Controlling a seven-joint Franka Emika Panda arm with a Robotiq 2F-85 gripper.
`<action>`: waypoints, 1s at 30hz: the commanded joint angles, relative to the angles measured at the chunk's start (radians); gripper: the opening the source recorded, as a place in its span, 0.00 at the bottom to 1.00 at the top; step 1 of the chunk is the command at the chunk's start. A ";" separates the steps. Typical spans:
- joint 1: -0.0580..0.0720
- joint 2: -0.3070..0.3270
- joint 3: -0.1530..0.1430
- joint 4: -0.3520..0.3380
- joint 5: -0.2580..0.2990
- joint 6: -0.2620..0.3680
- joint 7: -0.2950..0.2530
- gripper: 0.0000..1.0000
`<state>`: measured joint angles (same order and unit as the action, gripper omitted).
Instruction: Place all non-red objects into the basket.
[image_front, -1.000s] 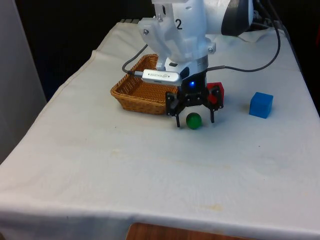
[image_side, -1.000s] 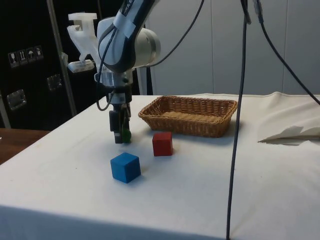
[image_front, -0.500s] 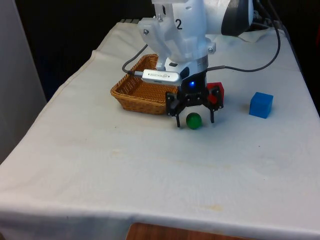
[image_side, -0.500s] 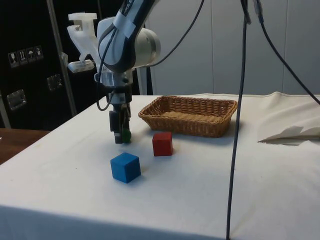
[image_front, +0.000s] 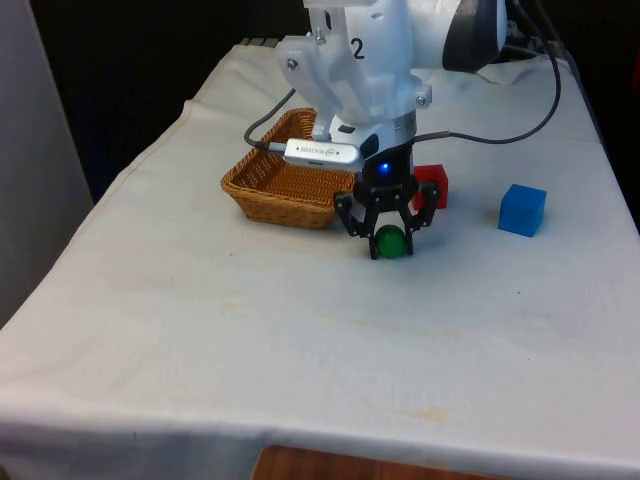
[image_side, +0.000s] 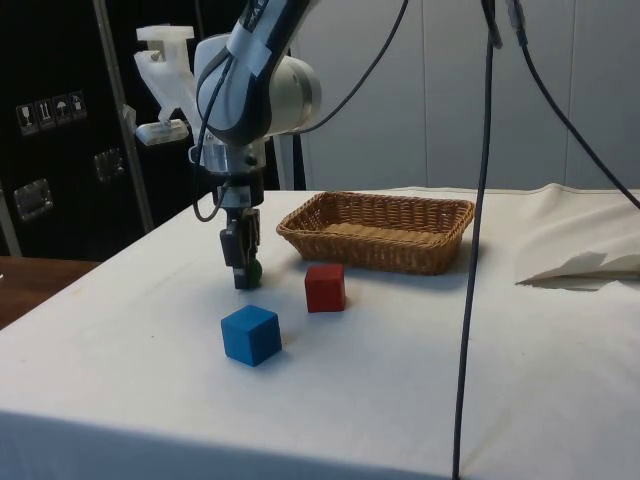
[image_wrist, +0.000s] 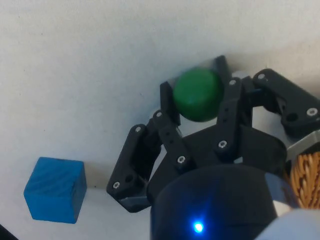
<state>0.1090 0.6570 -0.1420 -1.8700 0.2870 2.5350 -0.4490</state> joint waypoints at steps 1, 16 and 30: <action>0.000 0.000 0.000 0.000 0.000 0.000 0.000 0.00; 0.005 -0.115 -0.011 -0.059 -0.012 -0.052 0.004 0.00; 0.001 -0.230 -0.015 -0.127 -0.015 -0.072 -0.022 0.00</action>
<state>0.1100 0.4430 -0.1540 -1.9860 0.2760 2.4630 -0.4660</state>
